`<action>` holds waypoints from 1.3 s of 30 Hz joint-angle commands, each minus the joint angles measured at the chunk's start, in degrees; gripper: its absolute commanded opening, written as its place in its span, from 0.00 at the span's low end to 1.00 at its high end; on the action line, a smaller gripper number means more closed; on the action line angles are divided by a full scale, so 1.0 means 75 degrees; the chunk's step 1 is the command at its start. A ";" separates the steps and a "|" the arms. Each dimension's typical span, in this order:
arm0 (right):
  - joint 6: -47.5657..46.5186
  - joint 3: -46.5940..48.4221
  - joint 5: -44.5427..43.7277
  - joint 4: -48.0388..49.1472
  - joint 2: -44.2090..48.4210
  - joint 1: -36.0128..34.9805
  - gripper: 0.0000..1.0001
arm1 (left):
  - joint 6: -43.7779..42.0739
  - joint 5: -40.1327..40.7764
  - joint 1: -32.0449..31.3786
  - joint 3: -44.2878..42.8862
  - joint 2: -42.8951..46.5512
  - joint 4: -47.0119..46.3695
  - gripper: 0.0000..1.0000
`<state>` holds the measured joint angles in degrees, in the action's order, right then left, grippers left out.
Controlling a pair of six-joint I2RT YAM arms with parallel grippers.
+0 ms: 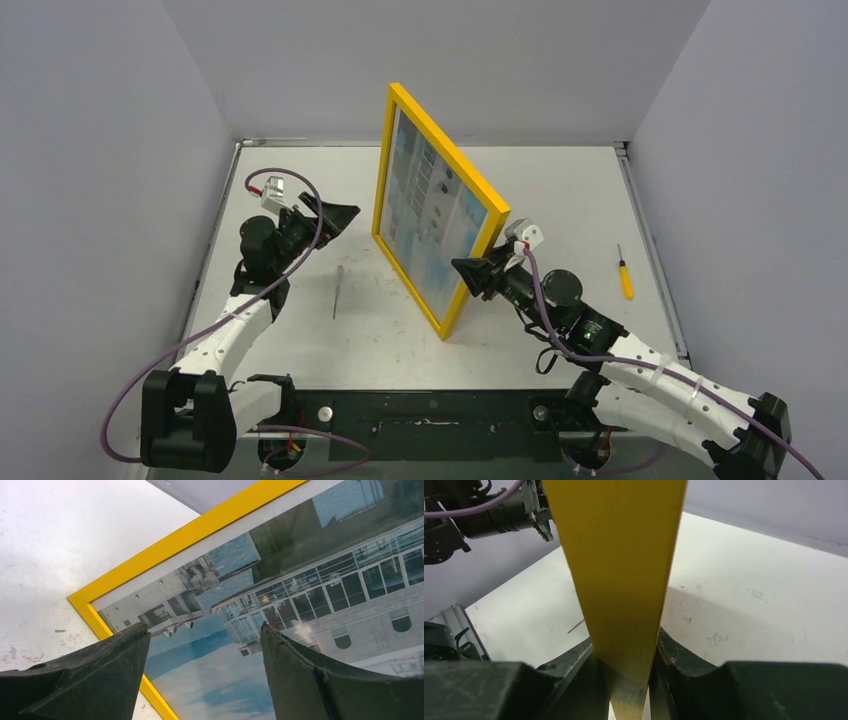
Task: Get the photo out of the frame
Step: Turn over the photo frame at the center of the board.
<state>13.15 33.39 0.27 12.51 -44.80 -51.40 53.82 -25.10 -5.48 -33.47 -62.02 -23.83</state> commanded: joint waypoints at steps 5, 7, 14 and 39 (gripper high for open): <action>0.1186 -0.0276 0.0668 0.0803 0.0030 0.0782 0.05 | 0.0055 -0.0165 -0.0206 0.0162 -0.0770 -0.1350 0.77; 0.1453 -0.0373 0.0717 0.0868 -0.0015 0.1074 0.05 | -0.0005 -0.0099 -0.0236 0.0173 -0.0769 -0.1277 0.77; 0.3075 -0.0897 0.1747 0.1823 -0.0432 0.2849 0.05 | -0.0086 0.0087 -0.0301 0.0244 -0.0767 -0.0938 0.77; 0.7426 -0.3249 0.3381 0.7466 -0.4844 0.6060 0.05 | -0.0152 0.0131 -0.0417 0.0435 -0.0770 -0.0213 0.75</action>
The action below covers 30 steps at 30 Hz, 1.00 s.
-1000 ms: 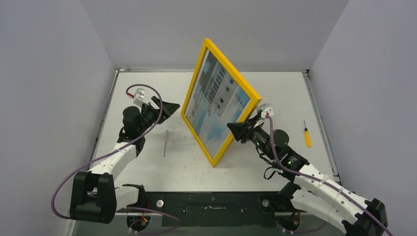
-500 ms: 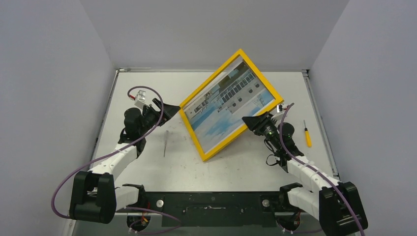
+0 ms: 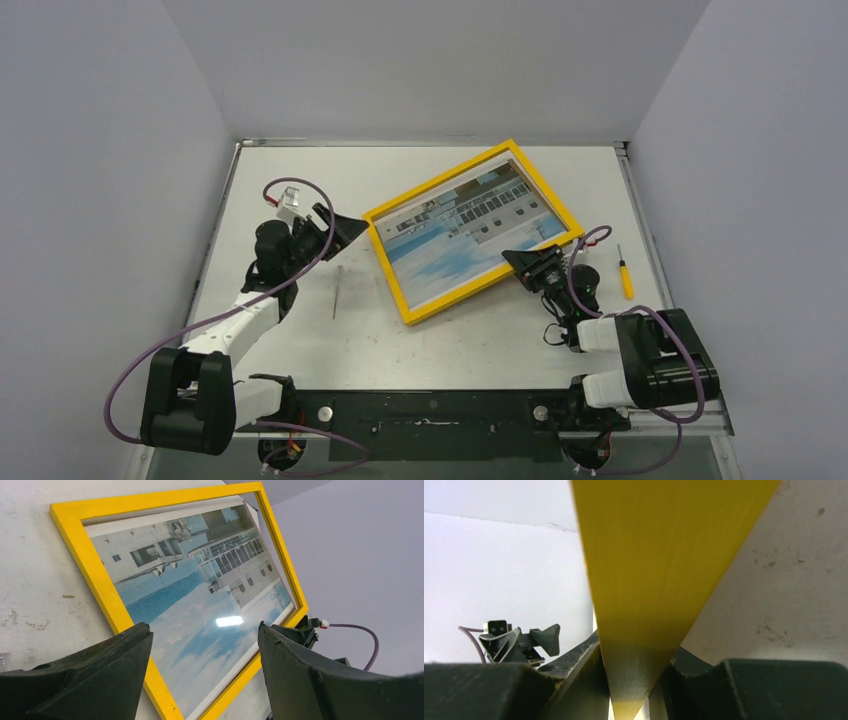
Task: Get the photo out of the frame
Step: Turn over the photo frame at the center of the board.
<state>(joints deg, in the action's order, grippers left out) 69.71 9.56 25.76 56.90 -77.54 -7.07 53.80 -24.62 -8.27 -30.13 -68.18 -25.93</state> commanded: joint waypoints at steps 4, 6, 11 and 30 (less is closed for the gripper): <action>0.0131 -0.0018 0.0137 0.1874 -0.1288 0.0207 0.05 | -0.0671 0.0588 -0.0224 -0.0419 -0.0015 0.1318 0.75; 0.0200 0.0146 0.0259 0.1612 -0.1608 0.0237 0.05 | -0.1060 0.0928 -0.0373 -0.0802 -0.0184 0.2137 0.75; 0.0274 0.0411 0.0728 0.1315 -0.2230 0.0337 0.05 | -0.1424 0.1095 -0.0638 -0.1273 -0.0656 0.2845 0.72; -0.2999 0.3232 -0.0287 -0.7126 -0.2133 0.0461 0.05 | -0.2698 0.2926 -0.1745 -0.3290 -0.2084 0.4873 0.71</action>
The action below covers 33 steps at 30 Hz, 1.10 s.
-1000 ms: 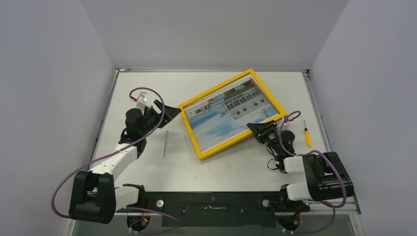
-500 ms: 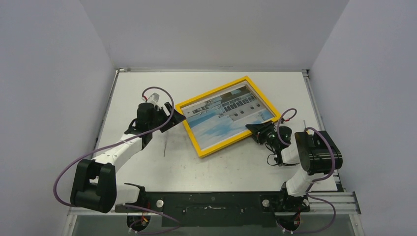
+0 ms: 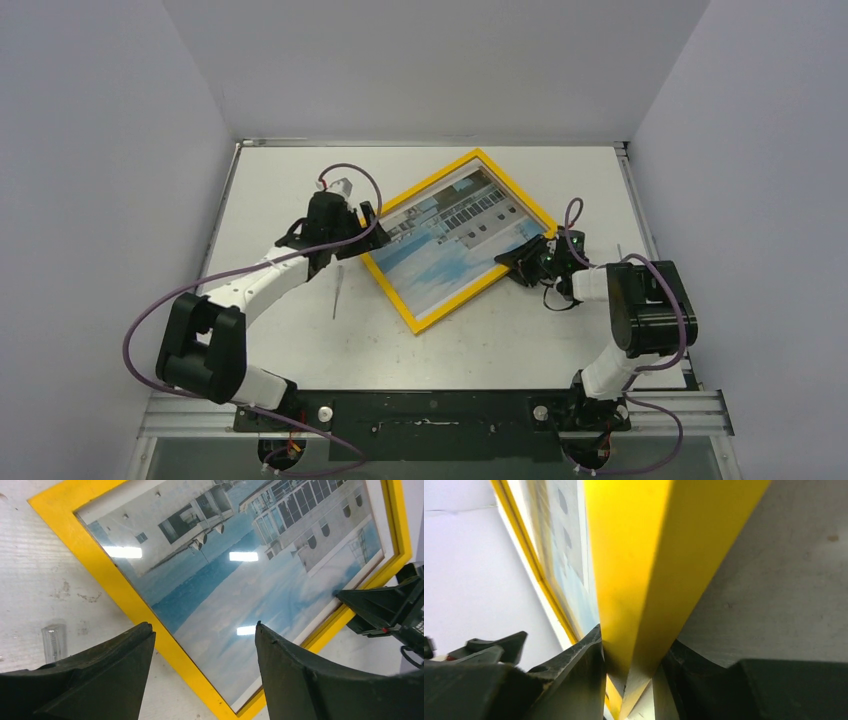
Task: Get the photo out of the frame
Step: Turn over the photo frame at the center of the board.
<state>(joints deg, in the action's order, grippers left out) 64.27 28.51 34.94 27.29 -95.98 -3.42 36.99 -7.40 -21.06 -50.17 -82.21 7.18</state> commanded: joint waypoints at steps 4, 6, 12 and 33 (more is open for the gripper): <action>-0.2738 0.1183 -0.1868 -0.3945 0.0375 0.0022 0.05 | -0.0557 0.0851 -0.0022 -0.1068 -0.0470 0.0515 0.71; -0.2937 0.1450 -0.2216 -0.4388 0.0337 0.0025 0.05 | -0.0668 0.0930 -0.0017 -0.1316 -0.0635 0.0568 0.71; -0.3037 0.1741 -0.2920 -0.4796 0.0404 0.0032 0.18 | -0.1147 0.1430 0.0076 -0.2269 -0.1494 0.0623 0.72; -0.2561 0.1259 -0.2964 -0.4781 0.0683 0.0188 0.76 | -0.2951 -0.0672 0.0444 -0.5732 -0.4935 0.1262 0.83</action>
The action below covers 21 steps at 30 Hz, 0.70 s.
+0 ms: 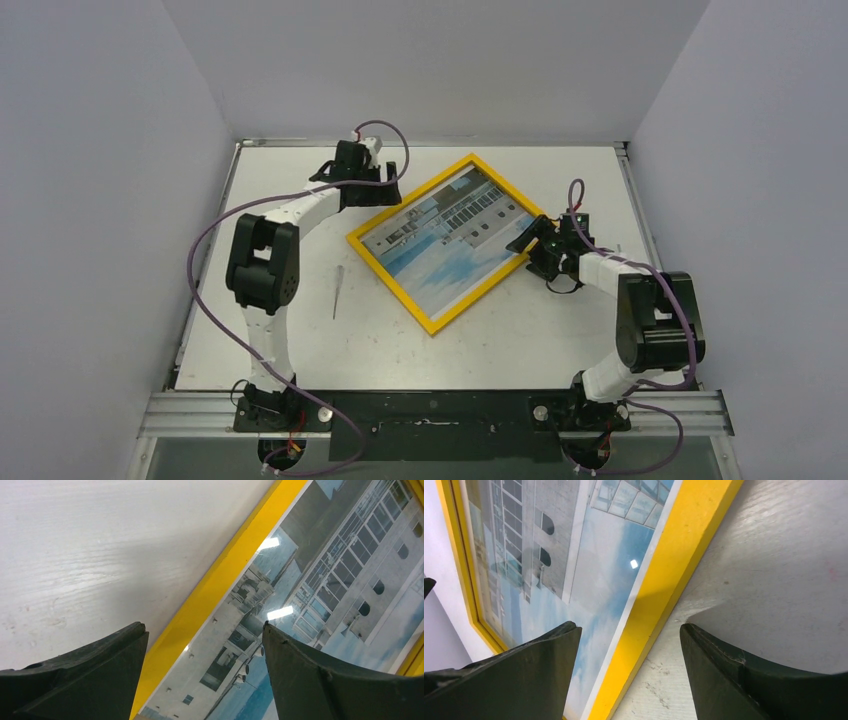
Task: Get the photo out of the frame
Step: Turn over the photo frame at the center of the board, then adjust the photo frame at the center of the board.
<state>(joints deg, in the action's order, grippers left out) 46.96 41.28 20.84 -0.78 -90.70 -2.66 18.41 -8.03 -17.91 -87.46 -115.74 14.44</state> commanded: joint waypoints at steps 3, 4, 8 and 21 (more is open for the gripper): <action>-0.0199 -0.0605 -0.1117 -0.0860 0.0189 0.0075 0.76 | -0.0544 -0.0768 0.0027 -0.1278 -0.0929 0.0713 0.77; -0.0173 -0.0645 -0.1115 -0.0812 0.0251 0.0082 0.76 | -0.0564 -0.0842 0.0032 -0.1455 -0.1085 0.0861 0.76; -0.0201 -0.0639 -0.1137 -0.0730 0.0275 0.0040 0.75 | -0.0557 -0.1077 0.0023 -0.1740 -0.1427 0.1080 0.72; -0.0251 0.0127 -0.1369 -0.0757 -0.0594 -0.0569 0.69 | -0.0051 -0.1214 0.0003 -0.0720 -0.1333 0.0999 0.51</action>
<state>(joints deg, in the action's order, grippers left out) 46.22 42.24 14.81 -0.93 -91.18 -5.13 15.94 -14.87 -17.63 -96.82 -127.61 22.20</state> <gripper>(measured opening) 0.691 0.519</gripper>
